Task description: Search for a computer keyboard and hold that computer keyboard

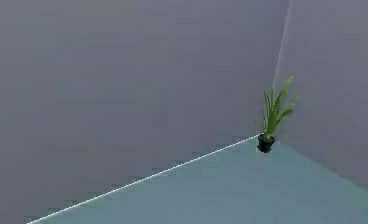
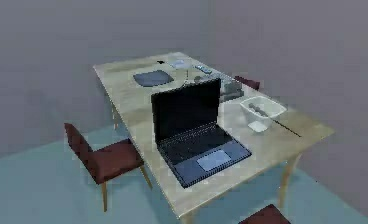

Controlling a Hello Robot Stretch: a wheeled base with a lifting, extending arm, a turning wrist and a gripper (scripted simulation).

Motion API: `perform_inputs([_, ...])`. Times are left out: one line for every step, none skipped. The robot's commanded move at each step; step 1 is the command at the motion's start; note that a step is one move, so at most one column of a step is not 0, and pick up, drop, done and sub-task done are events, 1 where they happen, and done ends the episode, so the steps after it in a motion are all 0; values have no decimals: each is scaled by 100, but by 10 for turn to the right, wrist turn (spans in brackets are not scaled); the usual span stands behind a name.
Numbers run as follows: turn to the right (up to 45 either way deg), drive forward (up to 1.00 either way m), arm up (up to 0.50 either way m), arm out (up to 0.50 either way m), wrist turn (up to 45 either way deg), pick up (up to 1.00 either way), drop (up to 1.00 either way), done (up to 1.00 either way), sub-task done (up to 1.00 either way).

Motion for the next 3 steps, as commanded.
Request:
perform_inputs([-450, 0, 0, 0, 0, 0, 0, 0, 0])
perform_inputs([-390, 0, 0, 0, 0, 0, 0, 0, 0])
perform_inputs([0, 10, 0, 0, 0, 0, 0, 0, 0])
